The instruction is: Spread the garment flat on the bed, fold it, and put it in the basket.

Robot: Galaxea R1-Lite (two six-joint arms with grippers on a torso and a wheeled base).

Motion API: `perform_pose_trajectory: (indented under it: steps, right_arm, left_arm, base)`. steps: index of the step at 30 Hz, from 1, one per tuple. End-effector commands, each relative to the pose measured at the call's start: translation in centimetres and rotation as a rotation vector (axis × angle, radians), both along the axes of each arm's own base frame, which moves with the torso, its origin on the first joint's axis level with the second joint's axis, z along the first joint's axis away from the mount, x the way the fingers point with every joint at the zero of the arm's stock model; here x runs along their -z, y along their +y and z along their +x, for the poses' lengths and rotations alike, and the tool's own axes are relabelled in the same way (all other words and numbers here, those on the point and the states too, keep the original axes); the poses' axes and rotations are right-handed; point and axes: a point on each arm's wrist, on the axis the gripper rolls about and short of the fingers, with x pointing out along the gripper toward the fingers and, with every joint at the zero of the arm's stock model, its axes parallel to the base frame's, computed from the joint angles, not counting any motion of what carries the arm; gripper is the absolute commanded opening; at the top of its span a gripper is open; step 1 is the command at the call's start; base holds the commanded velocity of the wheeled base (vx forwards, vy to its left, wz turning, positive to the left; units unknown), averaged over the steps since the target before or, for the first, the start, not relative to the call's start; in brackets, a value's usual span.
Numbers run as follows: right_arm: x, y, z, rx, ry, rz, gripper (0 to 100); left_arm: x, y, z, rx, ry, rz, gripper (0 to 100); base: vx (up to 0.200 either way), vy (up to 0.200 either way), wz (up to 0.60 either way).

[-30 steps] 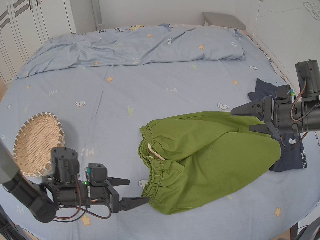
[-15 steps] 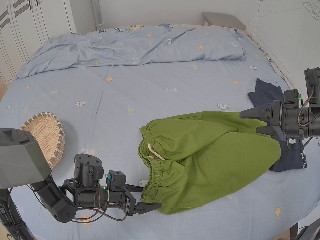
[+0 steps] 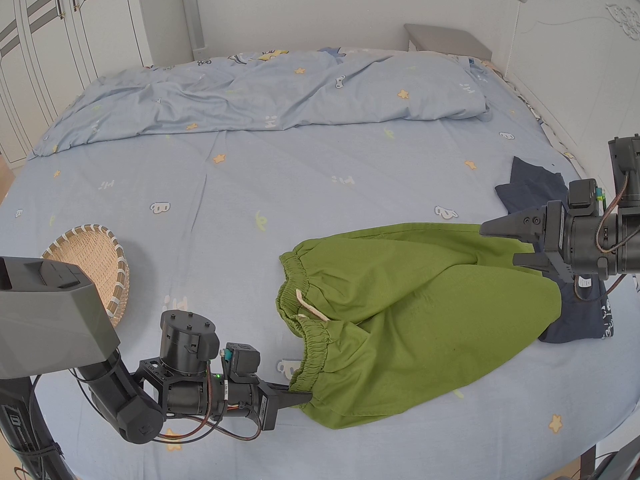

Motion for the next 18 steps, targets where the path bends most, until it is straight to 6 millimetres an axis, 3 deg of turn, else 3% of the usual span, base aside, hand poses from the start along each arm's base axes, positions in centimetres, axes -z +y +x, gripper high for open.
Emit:
perform_pose_trajectory:
  steps: [1,6,10,18]
  right_arm:
    - [0.1,0.0,0.1,-0.001,0.004,-0.001,100]
    - [0.2,0.0,0.2,-0.001,0.010,0.001,100]
    - [0.8,0.2,0.7,-0.024,0.041,0.003,100]
    - [1.7,0.6,0.6,-0.080,0.085,0.016,100]
  left_arm:
    - [-0.3,0.4,0.3,-0.050,0.047,-0.035,0]
    - [-3.2,3.1,-0.4,-0.105,0.147,-0.163,0]
    - [-5.2,7.0,-1.3,-0.137,0.214,-0.268,0]
    - [-4.6,11.9,-3.0,-0.282,0.252,-0.299,0]
  base:
    - [0.000,0.000,0.00]
    - [0.000,0.000,0.00]
    - [0.000,0.000,0.00]
    - [0.000,0.000,0.00]
